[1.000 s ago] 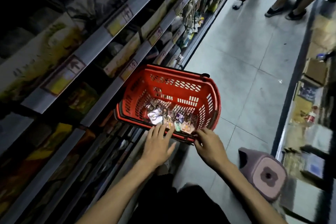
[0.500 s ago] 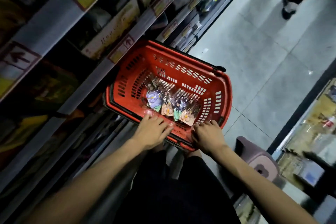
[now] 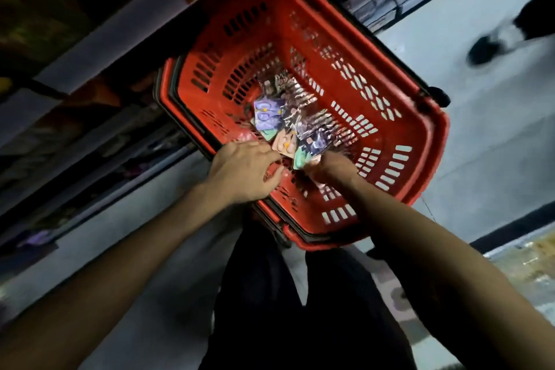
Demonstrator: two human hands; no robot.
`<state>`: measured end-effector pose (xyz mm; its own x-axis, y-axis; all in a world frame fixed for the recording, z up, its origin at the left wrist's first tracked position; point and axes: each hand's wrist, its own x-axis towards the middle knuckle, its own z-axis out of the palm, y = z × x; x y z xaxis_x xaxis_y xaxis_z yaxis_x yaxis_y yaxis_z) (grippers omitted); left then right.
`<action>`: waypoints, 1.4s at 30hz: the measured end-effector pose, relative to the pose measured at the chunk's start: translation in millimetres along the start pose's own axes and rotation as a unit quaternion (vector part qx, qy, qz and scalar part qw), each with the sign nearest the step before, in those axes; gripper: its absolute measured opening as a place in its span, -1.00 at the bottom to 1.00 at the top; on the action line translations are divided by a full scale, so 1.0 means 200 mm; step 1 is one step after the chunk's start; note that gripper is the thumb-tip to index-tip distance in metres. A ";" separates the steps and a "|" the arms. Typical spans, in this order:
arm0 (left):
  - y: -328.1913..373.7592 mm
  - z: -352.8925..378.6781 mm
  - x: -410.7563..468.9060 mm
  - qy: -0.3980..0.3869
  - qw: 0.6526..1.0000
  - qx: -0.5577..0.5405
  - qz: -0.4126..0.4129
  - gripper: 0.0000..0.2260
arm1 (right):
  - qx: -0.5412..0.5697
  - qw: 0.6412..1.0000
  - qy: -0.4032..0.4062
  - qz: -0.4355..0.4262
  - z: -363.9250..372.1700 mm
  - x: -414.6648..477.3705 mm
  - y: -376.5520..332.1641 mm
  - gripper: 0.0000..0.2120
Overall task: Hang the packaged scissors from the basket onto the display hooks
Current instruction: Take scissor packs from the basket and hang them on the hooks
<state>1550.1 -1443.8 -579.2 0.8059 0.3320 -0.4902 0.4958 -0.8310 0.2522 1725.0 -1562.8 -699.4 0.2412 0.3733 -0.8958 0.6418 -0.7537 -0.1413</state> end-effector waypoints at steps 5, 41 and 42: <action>-0.03 0.06 0.00 0.027 0.999 -0.030 -0.025 -0.56 | -0.087 0.987 0.063 -0.117 0.06 0.17 -0.10 -0.69; 0.10 -0.12 0.13 0.216 0.713 -0.596 -0.298 -0.48 | 0.807 0.587 0.034 -0.055 -0.45 -0.62 -0.05 -0.79; 0.11 -0.15 0.15 0.208 0.649 -0.658 -0.322 -0.51 | 0.816 0.576 0.023 -0.046 -0.44 -0.64 -0.05 -0.78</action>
<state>1595.3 -1439.2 -562.8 0.1767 0.7407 -0.6481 0.3994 0.5479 0.7350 1752.0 -1554.3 -546.5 0.3037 0.4385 -0.8459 -0.8760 -0.2208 -0.4289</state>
